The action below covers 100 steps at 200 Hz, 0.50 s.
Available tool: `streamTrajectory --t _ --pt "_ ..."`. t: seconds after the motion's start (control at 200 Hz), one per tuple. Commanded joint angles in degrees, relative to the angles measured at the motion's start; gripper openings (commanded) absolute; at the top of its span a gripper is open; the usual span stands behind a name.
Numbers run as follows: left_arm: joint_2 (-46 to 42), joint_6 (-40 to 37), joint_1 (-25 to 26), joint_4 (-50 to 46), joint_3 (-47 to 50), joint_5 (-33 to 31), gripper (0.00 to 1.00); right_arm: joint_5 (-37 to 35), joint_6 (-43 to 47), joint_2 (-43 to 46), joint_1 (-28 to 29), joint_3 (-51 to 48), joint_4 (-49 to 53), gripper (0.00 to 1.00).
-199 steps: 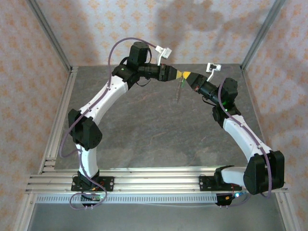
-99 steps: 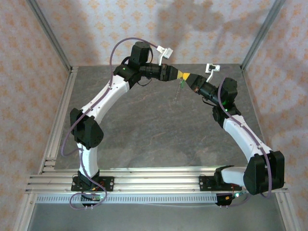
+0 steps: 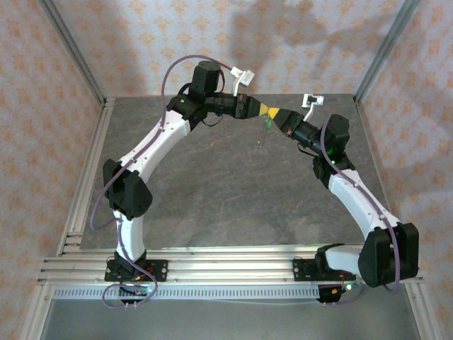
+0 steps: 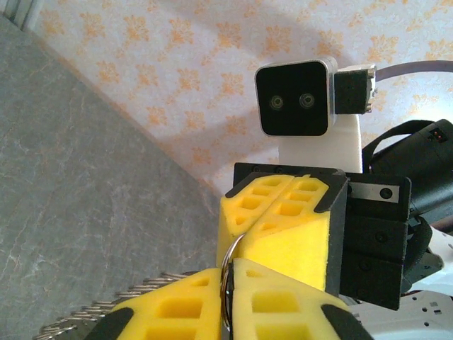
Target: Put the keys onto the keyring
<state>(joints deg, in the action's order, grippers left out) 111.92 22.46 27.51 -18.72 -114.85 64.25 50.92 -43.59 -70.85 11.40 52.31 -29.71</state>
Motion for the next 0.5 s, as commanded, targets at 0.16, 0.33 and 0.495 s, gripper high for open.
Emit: streamTrajectory --t 0.16,0.33,0.495 --pt "0.4 -8.0 3.9 -7.1 -5.3 1.2 0.0 -1.1 -1.2 2.0 -0.2 3.1 -2.4 0.0" --pt "-5.9 -7.4 4.7 -1.6 0.3 -7.7 0.0 -10.6 -0.8 7.0 -1.5 2.9 3.3 0.35" --pt "-13.2 -7.0 4.7 8.5 8.4 -17.2 0.0 -20.1 1.6 13.4 -2.7 2.2 10.4 0.44"
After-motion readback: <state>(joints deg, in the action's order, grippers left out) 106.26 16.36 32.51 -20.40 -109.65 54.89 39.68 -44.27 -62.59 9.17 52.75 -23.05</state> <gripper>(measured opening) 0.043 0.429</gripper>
